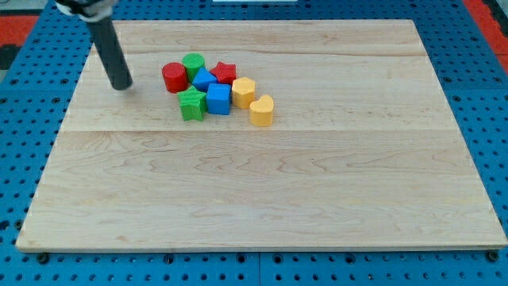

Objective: Nudge the red circle and green blocks into the group of blocks

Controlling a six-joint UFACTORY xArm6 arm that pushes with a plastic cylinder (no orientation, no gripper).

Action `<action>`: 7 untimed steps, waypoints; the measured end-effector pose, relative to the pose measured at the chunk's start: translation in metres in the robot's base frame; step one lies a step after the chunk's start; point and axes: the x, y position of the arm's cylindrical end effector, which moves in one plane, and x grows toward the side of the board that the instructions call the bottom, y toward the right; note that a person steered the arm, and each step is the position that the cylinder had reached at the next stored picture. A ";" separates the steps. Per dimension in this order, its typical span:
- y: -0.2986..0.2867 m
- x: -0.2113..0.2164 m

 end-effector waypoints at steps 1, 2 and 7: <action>0.052 -0.009; 0.089 0.006; 0.155 -0.033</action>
